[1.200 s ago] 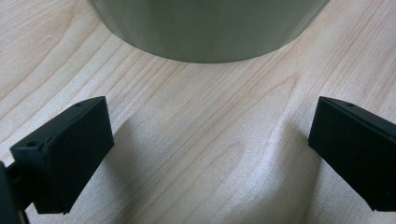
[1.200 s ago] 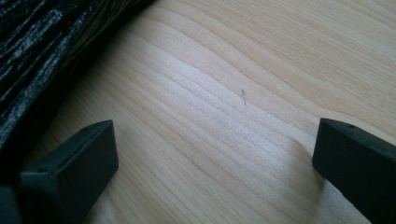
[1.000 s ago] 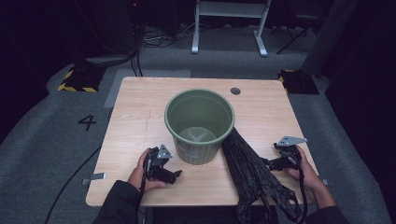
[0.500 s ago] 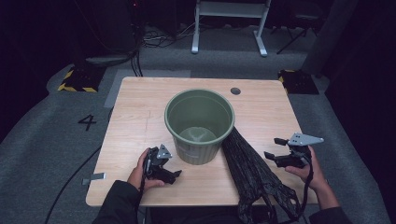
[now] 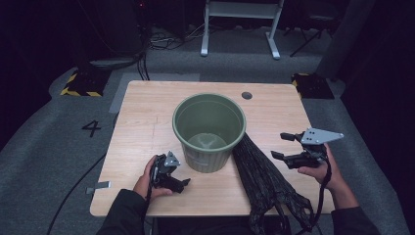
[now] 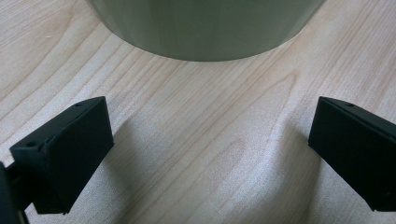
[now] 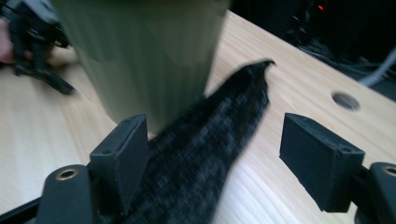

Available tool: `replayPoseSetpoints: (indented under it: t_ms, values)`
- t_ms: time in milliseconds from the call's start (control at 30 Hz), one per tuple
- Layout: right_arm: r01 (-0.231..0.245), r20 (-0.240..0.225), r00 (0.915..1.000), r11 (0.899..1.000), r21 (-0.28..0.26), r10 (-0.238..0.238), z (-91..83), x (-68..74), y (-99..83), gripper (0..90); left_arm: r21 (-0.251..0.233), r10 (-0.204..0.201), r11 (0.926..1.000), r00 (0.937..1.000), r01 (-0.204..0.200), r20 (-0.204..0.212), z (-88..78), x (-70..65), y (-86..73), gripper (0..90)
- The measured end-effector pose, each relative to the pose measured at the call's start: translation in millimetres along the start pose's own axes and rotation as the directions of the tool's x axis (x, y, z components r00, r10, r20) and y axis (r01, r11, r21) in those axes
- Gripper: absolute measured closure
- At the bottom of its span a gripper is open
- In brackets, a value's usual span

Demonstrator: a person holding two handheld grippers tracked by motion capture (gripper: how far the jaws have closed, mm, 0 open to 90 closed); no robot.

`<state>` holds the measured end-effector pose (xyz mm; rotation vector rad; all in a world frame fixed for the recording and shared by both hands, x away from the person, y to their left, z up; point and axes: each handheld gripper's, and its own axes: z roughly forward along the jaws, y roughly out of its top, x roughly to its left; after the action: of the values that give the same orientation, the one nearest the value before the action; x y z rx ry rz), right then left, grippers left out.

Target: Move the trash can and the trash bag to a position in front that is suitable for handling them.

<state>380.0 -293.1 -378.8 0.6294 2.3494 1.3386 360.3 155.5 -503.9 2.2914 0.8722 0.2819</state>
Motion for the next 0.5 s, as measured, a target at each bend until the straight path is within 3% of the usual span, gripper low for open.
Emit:
replayPoseSetpoints:
  t_ms: [500]
  values:
    - [0.083,-0.043,0.9955,0.996,-0.039,-0.085,19.0,17.2,52.7,21.5,0.0,0.0,1.0,1.0,0.0,0.0,0.0,0.0,0.0,0.0]
